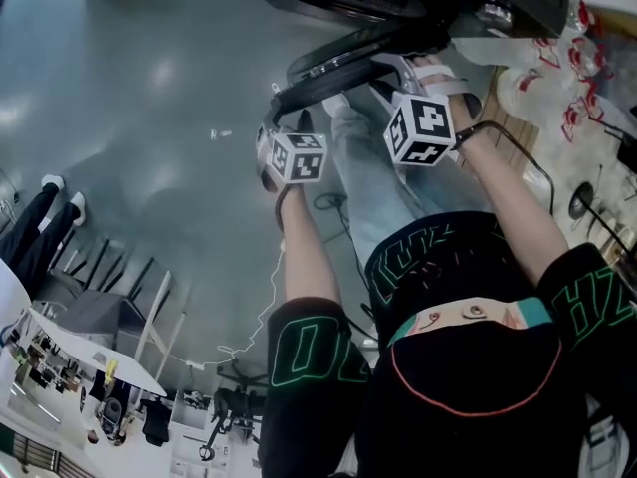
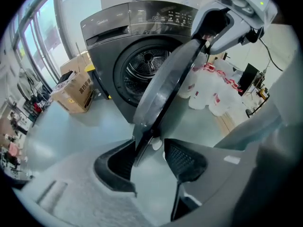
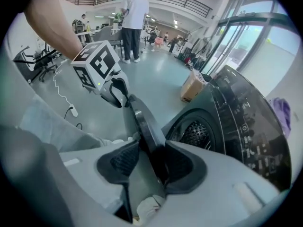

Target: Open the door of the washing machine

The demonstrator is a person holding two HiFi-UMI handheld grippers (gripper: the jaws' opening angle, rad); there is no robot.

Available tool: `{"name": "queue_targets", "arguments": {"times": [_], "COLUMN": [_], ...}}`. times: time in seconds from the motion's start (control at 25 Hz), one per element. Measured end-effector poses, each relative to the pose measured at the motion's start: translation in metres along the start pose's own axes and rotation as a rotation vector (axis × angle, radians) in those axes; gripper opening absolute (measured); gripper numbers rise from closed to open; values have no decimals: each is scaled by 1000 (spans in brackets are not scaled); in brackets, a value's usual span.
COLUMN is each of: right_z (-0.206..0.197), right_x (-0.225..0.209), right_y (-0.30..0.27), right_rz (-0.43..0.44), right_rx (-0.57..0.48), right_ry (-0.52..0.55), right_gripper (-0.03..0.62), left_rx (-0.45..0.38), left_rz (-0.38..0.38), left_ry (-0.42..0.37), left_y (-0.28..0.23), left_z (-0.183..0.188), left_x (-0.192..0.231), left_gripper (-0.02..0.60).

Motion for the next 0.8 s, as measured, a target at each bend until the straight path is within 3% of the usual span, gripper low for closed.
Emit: {"name": "queue_targets", "arguments": {"times": [0.32,0.8], "right_z": [-22,-73], "right_x": [33,81], "right_y": [12,33], "right_rz": [22,55], "right_rx": [-53,-85], "right_ry": [188,449], "right_gripper": [174,179], "left_rx": [9,21], "left_rz": [29,2], "left_ry": [79,84], "left_y": [15,32], "left_z": [-39,-79], "left_x": [-67,-189], "left_gripper": [181,164]}}
Point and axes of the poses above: the fingertips, and each gripper's own axes: y backward along the fingers, x to its left, z out of its top, the point moved 10 cm from there along y, backward along the fingers, and after that the axes turned 8 degrees about x, right-handed, at the moved point
